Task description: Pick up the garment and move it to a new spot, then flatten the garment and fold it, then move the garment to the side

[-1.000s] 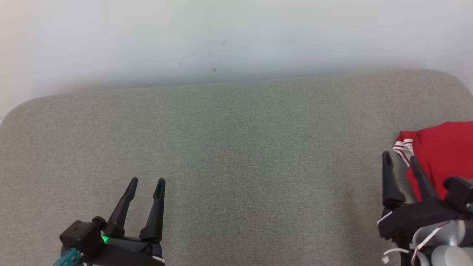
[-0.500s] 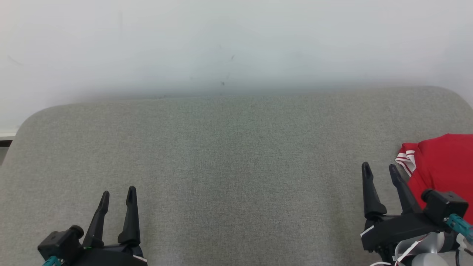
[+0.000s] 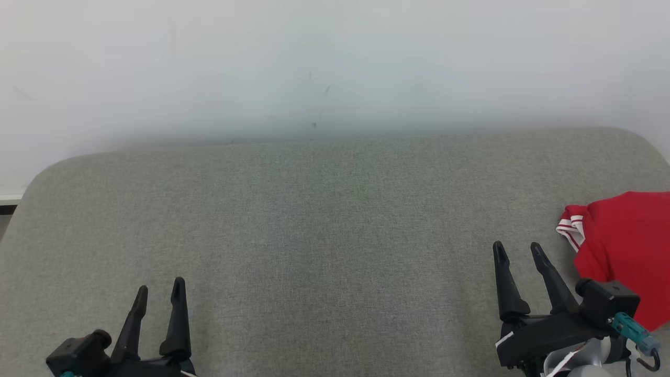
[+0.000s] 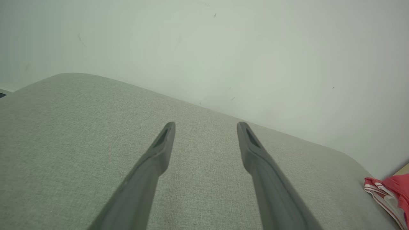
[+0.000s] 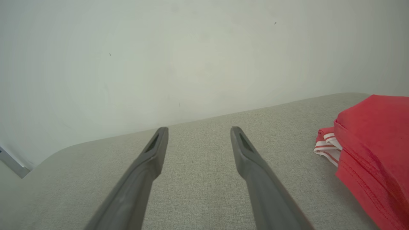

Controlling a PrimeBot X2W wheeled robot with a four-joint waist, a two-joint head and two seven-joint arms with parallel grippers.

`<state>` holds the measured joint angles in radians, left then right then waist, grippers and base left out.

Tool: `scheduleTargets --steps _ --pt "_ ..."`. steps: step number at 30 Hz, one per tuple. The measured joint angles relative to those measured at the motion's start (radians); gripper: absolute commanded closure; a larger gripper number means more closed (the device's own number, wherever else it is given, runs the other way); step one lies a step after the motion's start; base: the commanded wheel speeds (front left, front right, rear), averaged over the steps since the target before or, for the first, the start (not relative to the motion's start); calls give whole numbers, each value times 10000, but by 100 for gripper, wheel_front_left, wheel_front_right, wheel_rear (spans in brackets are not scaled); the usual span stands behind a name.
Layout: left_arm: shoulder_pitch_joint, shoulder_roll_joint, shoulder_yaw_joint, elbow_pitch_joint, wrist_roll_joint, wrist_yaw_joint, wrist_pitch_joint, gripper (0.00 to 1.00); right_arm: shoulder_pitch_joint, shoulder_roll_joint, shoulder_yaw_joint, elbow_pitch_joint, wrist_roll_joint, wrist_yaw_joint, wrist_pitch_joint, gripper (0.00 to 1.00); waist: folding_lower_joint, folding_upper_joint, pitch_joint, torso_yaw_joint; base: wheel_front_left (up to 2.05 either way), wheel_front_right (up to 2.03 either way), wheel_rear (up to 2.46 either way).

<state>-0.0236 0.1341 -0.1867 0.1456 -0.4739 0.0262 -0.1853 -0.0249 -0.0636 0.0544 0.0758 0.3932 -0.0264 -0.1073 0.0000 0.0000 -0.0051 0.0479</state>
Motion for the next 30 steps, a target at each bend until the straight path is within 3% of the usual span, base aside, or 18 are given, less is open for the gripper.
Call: scheduleTargets --steps 30 --pt "135 25 251 238 -401 178 453 0 -40 12 42 685 -2 15 -351 0 0 0 -131 397 0 0 0"
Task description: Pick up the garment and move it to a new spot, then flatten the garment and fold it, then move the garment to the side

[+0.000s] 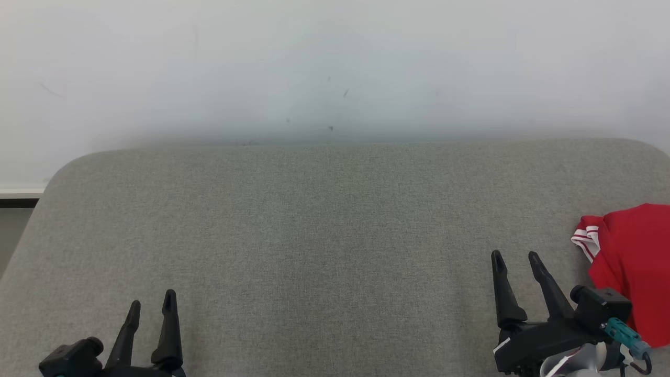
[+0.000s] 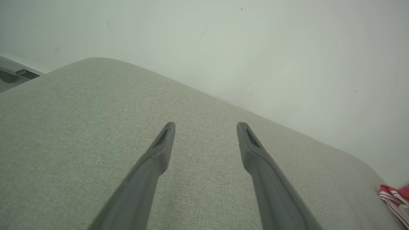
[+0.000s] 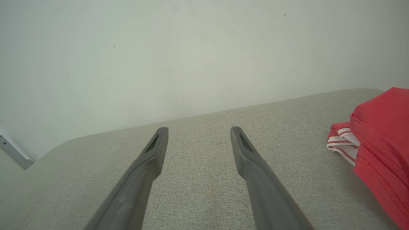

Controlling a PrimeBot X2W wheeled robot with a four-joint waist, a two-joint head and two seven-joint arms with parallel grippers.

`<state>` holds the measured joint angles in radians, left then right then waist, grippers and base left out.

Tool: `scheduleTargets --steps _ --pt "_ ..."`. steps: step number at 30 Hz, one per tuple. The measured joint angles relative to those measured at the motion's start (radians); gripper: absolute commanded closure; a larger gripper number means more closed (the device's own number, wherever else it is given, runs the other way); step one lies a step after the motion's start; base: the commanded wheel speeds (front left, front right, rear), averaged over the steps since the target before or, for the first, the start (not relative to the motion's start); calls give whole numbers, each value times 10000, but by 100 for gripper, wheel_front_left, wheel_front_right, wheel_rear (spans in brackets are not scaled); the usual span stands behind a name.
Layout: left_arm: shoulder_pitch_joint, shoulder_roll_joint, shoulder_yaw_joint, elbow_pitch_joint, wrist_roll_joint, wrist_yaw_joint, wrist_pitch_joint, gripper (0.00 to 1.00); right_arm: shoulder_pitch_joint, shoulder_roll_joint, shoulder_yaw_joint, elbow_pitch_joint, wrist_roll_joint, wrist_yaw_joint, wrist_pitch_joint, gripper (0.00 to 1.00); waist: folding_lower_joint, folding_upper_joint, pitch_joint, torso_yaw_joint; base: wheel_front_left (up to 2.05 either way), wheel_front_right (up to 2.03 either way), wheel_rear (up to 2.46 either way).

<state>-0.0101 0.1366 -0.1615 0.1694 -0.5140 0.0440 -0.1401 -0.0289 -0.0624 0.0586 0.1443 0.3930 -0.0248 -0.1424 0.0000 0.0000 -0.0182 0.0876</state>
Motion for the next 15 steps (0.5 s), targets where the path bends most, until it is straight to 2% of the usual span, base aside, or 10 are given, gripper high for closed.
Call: scheduleTargets --steps 6,7,15 --pt "27 52 -31 -6 0 0 65 0 -2 2 61 86 0 2 -2 0 -1 0 -4 -14 0 0 0" --pt "27 63 -33 -10 0 -2 69 100 -2 4 73 98 0 2 -2 100 0 0 -4 -20 0 0 0" --pt "329 -167 -63 504 -184 -17 161 100 433 38 67 675 196 -12 104 100 0 0 1 -37 0 0 0"
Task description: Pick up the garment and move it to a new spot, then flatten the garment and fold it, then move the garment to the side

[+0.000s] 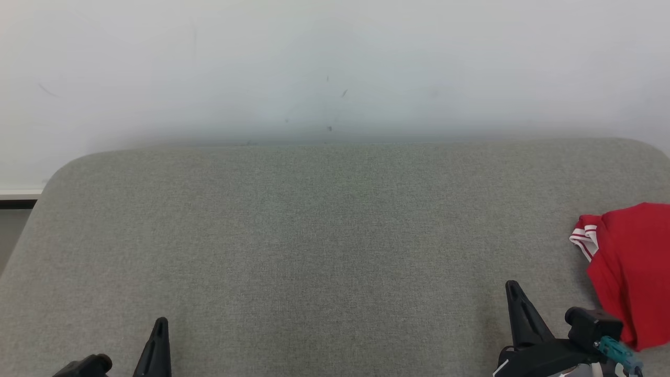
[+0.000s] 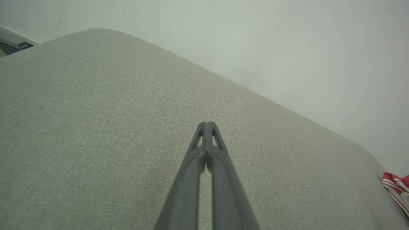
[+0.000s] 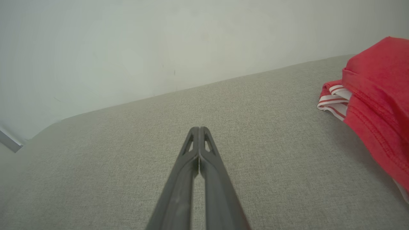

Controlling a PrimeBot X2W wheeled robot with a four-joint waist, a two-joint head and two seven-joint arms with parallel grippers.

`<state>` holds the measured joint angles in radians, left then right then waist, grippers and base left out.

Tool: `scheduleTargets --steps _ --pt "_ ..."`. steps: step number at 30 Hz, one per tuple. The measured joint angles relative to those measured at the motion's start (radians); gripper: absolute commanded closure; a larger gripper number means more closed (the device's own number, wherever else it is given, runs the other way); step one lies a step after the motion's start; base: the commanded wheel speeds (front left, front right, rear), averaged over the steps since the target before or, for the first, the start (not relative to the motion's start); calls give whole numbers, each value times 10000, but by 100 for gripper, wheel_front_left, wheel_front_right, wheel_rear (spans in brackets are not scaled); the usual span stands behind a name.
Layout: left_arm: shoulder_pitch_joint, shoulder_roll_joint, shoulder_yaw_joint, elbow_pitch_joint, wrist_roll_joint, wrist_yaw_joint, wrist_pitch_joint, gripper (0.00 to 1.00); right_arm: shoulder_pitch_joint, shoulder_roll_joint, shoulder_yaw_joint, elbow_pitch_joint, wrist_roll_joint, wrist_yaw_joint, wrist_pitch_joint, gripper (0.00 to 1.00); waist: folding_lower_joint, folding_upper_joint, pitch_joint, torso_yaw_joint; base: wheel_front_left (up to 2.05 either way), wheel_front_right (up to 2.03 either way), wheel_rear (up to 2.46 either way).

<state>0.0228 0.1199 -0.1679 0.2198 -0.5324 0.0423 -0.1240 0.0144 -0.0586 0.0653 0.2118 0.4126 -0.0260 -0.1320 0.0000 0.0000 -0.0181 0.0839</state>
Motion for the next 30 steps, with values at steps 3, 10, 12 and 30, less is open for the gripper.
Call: scheduleTargets --steps 3,10,12,30 --pt "-8 -8 111 13 -244 -79 77 100 -5 6 -48 40 270 31 31 100 0 0 6 -34 0 0 0" --pt "-53 -90 286 104 -1139 -171 274 100 -29 13 -230 94 1262 171 268 100 0 0 22 -105 0 0 0" --pt "-69 -102 341 113 -1319 -178 313 100 -35 17 -272 109 1494 173 314 100 0 0 26 -123 0 0 0" --pt "-159 -238 865 251 -3298 -462 796 100 -244 54 -656 253 3787 441 803 100 0 0 63 -280 0 0 0"
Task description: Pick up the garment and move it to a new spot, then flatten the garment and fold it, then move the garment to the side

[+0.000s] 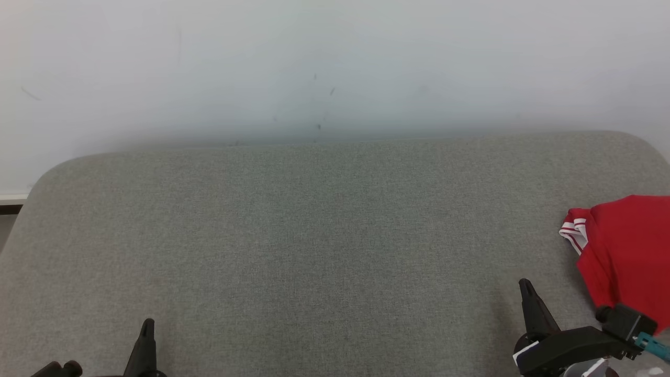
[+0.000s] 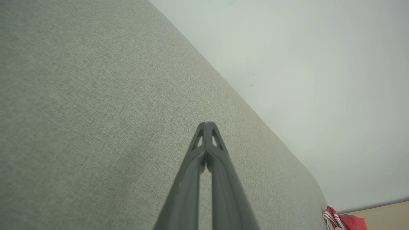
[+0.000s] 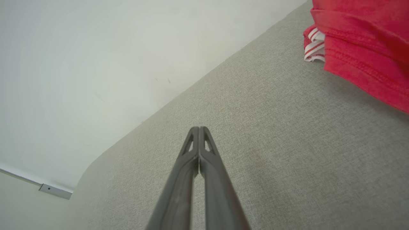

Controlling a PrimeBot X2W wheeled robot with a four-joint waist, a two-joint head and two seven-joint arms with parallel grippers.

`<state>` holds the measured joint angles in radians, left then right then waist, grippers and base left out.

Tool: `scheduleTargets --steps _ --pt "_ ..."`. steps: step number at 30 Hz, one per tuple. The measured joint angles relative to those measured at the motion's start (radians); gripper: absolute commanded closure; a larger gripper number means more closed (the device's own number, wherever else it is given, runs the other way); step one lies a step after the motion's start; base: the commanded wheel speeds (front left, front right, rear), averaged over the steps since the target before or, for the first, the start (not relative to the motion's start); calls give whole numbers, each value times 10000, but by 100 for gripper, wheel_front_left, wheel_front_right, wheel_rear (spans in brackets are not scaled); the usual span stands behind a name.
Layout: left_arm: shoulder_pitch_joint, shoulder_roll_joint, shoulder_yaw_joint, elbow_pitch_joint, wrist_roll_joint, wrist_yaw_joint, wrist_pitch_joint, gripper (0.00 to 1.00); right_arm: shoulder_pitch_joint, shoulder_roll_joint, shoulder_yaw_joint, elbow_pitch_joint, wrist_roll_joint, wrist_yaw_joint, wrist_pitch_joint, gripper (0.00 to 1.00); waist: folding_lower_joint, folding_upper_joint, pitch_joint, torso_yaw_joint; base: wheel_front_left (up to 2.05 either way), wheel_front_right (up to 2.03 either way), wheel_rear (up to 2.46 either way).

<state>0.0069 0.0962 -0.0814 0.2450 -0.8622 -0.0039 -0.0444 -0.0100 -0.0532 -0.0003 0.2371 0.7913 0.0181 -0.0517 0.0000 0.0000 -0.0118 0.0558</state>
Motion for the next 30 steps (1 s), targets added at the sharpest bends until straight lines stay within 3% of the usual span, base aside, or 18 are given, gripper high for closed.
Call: scheduleTargets --steps 30 --pt "-375 -261 746 228 -3237 -529 708 100 -243 35 -598 268 3545 441 769 100 0 0 60 -249 0 0 0"
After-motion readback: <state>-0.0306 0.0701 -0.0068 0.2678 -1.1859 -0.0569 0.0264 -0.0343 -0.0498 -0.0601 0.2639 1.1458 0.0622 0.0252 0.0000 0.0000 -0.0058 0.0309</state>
